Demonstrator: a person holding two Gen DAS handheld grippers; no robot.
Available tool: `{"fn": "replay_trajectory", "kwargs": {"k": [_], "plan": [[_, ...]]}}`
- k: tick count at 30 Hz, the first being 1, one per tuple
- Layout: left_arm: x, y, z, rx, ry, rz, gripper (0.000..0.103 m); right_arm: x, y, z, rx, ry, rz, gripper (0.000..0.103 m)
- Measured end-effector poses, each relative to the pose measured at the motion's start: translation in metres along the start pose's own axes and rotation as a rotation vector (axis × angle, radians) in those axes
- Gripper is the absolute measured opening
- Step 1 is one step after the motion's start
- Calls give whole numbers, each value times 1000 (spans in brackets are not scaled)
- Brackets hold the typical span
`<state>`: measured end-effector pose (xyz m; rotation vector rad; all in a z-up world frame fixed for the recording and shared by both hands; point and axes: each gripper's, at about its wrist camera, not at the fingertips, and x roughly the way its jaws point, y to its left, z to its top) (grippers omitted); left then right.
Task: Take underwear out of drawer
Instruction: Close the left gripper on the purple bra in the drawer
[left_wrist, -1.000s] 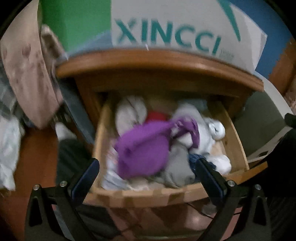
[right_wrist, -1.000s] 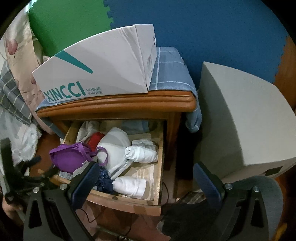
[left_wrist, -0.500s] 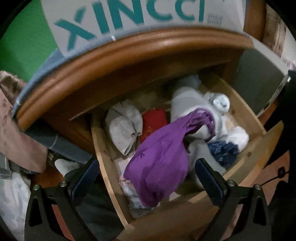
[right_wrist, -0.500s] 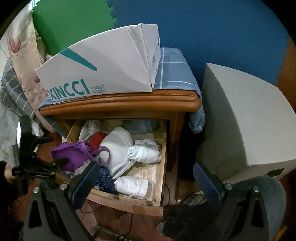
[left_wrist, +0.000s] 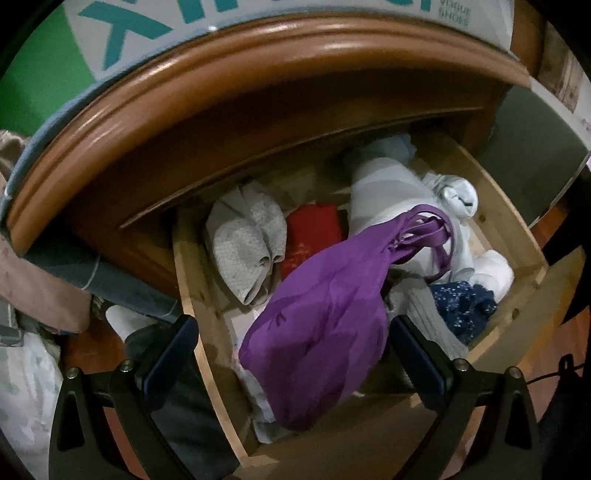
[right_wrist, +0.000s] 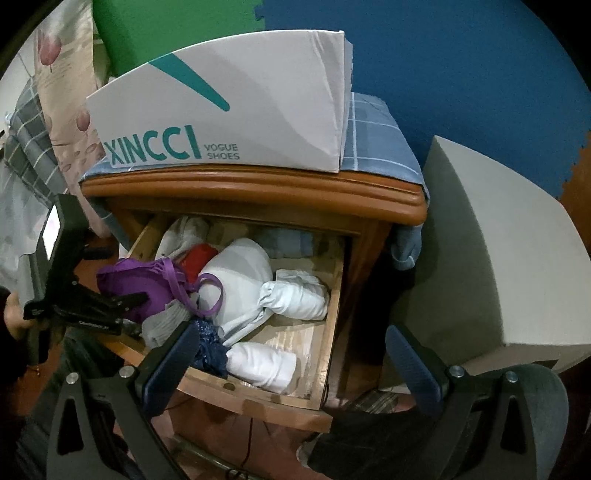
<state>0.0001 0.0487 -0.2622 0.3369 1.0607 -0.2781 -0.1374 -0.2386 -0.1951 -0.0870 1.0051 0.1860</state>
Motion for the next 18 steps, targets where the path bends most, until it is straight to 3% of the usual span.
{"fn": "replay_trajectory", "kwargs": {"k": [18], "plan": [[9, -18, 6, 38, 12, 47, 102, 5, 2, 0, -15, 19, -7, 103]]}}
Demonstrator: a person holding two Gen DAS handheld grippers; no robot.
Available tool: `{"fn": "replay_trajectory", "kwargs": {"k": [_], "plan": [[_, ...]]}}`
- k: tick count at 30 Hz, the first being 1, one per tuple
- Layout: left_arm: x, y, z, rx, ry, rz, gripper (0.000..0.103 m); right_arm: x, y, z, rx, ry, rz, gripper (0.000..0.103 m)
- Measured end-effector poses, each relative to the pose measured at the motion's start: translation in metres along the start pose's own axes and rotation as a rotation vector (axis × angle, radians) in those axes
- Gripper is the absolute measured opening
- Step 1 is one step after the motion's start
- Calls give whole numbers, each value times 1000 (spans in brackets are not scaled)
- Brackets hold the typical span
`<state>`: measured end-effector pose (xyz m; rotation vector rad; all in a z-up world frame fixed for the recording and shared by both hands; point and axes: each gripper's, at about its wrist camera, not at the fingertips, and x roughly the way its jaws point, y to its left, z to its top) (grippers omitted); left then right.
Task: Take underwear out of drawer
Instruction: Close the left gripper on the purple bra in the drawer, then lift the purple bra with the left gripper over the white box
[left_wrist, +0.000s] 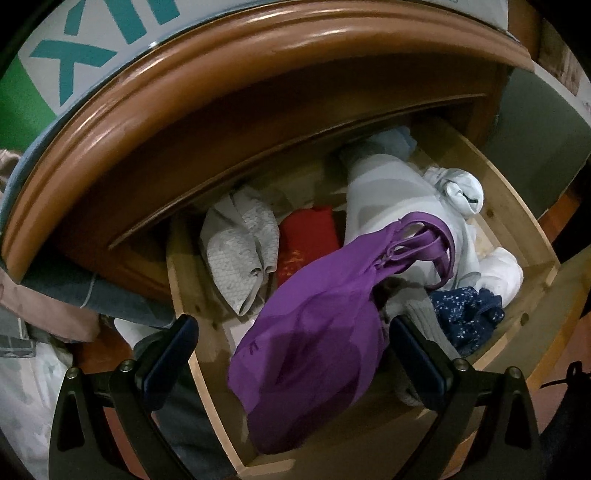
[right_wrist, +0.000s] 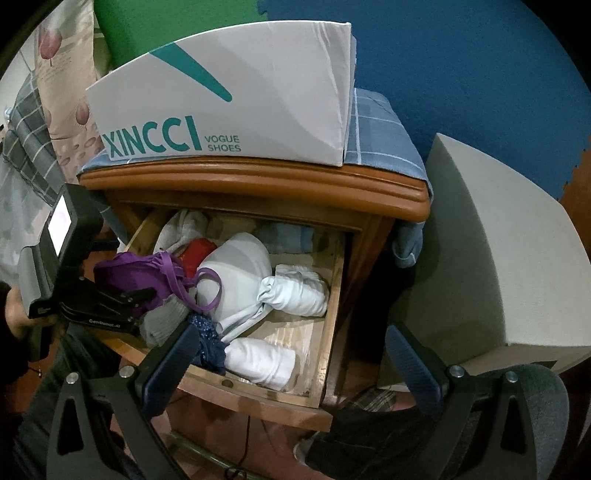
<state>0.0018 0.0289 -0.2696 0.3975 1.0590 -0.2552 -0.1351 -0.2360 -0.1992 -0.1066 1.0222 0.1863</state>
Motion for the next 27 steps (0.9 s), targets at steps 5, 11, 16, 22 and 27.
{"fn": "replay_trajectory", "kwargs": {"k": [5, 11, 16, 22, 27], "plan": [[2, -1, 0, -2, 3, 2, 102, 1, 2, 0, -10, 3, -4, 103], [4, -2, -1, -5, 10, -26, 74, 1, 3, -1, -13, 2, -5, 103], [0, -8, 0, 16, -7, -37, 58, 1, 3, 0, -14, 3, -6, 103], [-25, -7, -7, -3, -85, -68, 39, 1, 3, 0, -14, 2, -5, 103], [-57, 13, -13, -121, -143, -124, 37, 2, 2, -1, -11, 1, -3, 103]]}}
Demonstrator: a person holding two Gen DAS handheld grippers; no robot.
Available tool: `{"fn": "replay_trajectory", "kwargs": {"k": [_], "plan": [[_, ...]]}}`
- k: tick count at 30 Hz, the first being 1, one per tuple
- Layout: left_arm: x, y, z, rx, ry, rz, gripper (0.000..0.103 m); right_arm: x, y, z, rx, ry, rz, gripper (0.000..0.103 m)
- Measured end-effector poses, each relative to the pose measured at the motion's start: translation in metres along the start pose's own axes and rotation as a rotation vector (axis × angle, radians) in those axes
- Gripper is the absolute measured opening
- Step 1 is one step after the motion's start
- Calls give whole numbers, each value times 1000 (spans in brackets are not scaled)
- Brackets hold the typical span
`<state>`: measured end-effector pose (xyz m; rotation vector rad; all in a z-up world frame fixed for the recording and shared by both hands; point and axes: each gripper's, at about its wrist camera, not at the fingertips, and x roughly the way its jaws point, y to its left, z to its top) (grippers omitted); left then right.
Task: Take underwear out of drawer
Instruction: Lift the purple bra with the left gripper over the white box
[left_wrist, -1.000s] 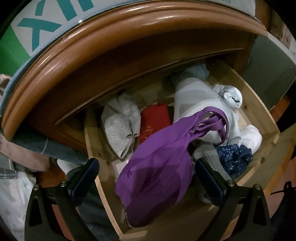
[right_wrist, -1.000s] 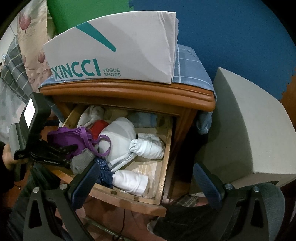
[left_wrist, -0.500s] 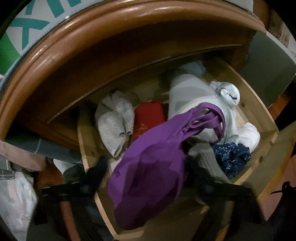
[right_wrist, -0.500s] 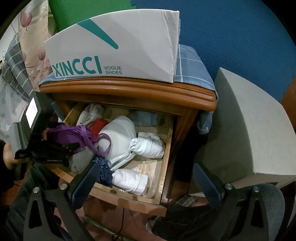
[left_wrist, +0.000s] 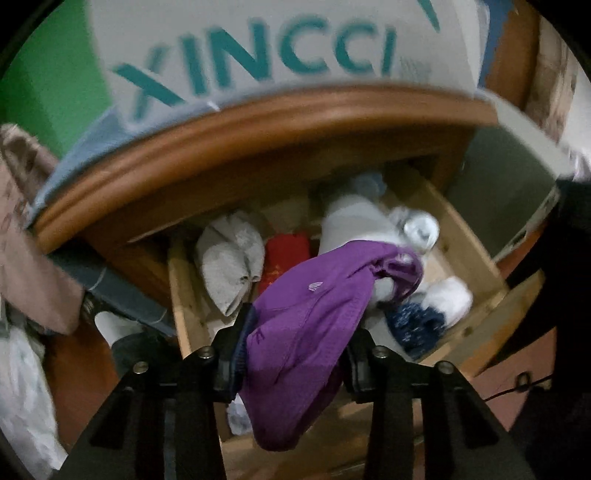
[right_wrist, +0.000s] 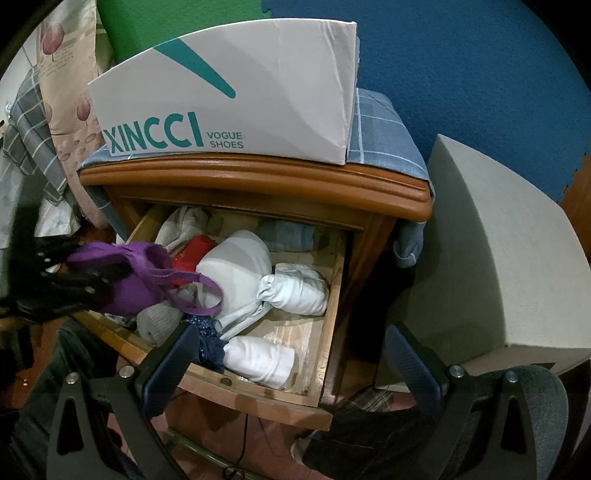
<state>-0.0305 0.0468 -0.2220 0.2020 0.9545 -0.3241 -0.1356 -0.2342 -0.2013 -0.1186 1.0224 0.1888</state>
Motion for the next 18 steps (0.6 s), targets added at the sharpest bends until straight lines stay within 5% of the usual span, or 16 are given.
{"fn": "replay_trajectory", "kwargs": {"k": [9, 18], "plan": [[-90, -6, 22, -34, -159, -61, 35, 0, 1, 1, -12, 5, -10, 103], [-193, -18, 74, -59, -412, -127, 35, 1, 3, 1, -22, 9, -19, 103]]}}
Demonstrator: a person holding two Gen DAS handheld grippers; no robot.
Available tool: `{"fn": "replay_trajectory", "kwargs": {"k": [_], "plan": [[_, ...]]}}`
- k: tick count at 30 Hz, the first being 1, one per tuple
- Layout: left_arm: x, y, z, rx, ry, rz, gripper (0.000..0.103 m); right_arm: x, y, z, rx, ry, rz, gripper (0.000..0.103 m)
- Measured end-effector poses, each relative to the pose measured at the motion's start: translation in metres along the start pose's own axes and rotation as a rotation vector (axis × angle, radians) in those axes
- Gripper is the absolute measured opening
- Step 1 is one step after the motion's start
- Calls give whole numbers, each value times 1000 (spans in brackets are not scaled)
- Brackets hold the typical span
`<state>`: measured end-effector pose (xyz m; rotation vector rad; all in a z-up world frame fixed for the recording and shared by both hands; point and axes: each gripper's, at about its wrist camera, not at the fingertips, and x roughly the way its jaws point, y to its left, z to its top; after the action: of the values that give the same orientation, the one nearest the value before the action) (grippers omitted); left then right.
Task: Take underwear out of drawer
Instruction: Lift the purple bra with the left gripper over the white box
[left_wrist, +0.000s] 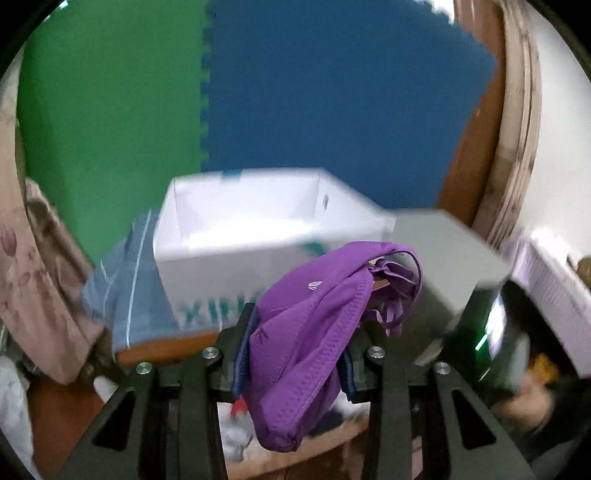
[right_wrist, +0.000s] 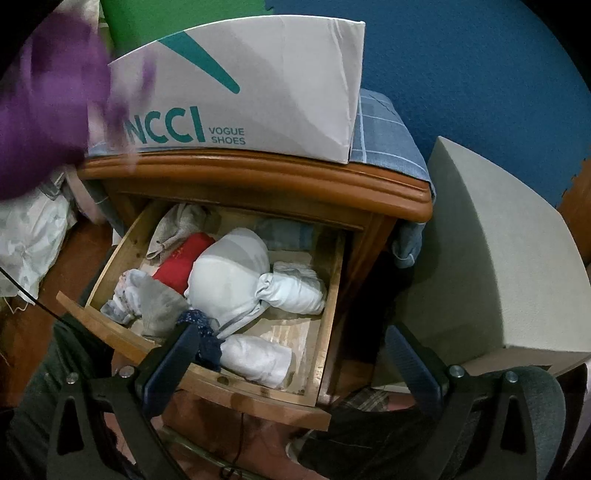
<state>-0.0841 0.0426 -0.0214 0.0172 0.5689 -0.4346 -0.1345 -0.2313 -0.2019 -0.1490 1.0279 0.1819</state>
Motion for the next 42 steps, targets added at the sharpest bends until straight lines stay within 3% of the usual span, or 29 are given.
{"fn": "replay_trajectory", "kwargs": {"k": [7, 11, 19, 22, 27, 38, 42], "plan": [[-37, -2, 72, -16, -206, 23, 35, 1, 1, 0, -5, 1, -4, 103], [-28, 7, 105, -36, -242, 77, 36, 1, 1, 0, -6, 0, -4, 103], [23, 22, 146, -107, -204, 127, 36, 2, 5, -1, -28, 10, -17, 103], [40, 30, 155, -151, -200, 109, 37, 2, 9, -2, -48, 7, -18, 103], [73, 38, 166, -156, -180, 175, 37, 5, 16, -2, -82, 18, -24, 103], [121, 72, 145, -288, -88, 271, 37, 5, 26, -5, -127, 15, -38, 103], [134, 69, 139, -273, -80, 301, 37, 7, 29, -5, -143, 19, -38, 103]]}}
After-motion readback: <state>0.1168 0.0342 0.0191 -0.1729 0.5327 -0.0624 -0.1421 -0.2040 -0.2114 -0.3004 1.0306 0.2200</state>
